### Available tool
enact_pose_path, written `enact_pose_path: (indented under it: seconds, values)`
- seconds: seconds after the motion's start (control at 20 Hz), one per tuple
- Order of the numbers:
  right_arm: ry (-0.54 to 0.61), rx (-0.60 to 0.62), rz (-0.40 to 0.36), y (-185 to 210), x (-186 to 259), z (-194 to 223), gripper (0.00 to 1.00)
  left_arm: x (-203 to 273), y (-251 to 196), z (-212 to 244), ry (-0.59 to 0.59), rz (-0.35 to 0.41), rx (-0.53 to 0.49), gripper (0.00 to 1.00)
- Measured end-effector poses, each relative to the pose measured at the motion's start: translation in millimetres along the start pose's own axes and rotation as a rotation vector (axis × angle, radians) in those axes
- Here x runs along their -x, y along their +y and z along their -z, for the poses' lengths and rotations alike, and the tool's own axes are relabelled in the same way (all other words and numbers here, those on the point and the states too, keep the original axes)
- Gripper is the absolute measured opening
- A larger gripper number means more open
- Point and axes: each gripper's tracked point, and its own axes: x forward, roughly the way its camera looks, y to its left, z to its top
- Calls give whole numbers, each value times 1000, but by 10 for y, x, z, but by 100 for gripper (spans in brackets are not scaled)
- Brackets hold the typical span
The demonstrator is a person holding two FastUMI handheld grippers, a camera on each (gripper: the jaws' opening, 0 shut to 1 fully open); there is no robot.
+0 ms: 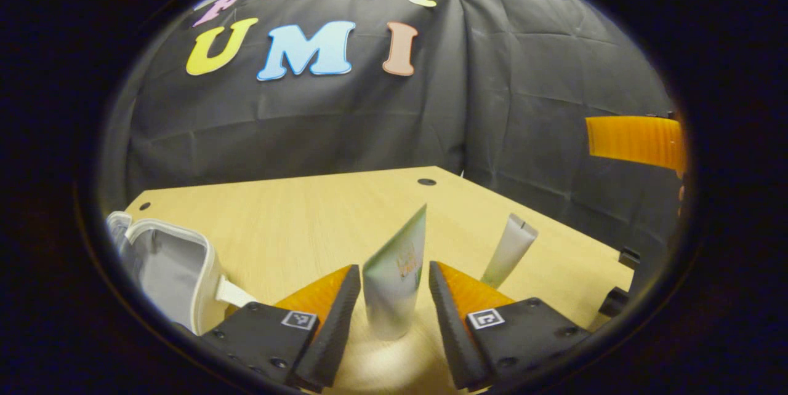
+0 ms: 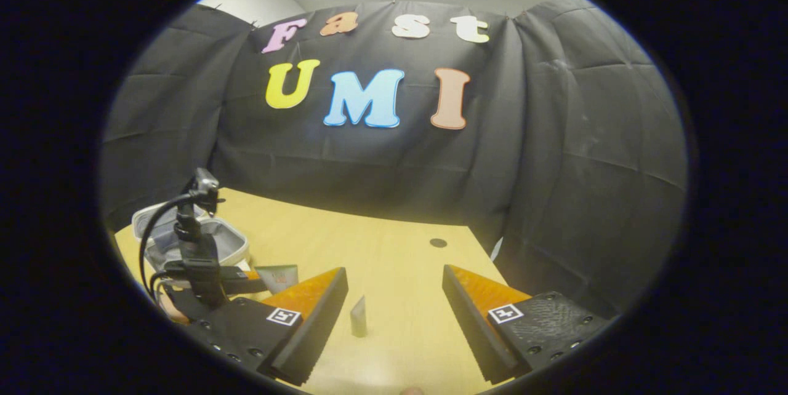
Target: First open the suitcase, pack the skin care products into it, and then close the suitcase.
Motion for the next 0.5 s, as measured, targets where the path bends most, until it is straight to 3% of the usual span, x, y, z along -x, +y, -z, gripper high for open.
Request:
enact_pose_path:
  seconds: [0.05, 0.15, 0.2, 0.3, 0.45, 0.5]
  values:
    - [10, -12, -8, 19, -35, 43, 94, -27, 14, 46, 17, -14, -3, 59]
    - [30, -34, -24, 72, -111, 110, 94, -45, 28, 77, 48, -31, -26, 49]
    - [37, -42, -27, 84, -153, 140, 94, -59, 45, 72, 59, -40, -28, 52]
    - [58, -59, -36, 128, -245, 210, 94, -66, 71, 72, 93, -52, 0, 43]
    - [113, -82, -56, 231, -405, 403, 94, 97, 123, 16, 167, -26, 94, 36]
    - [142, -89, -67, 287, -474, 495, 94, 193, 147, -94, 166, -15, 133, 39]
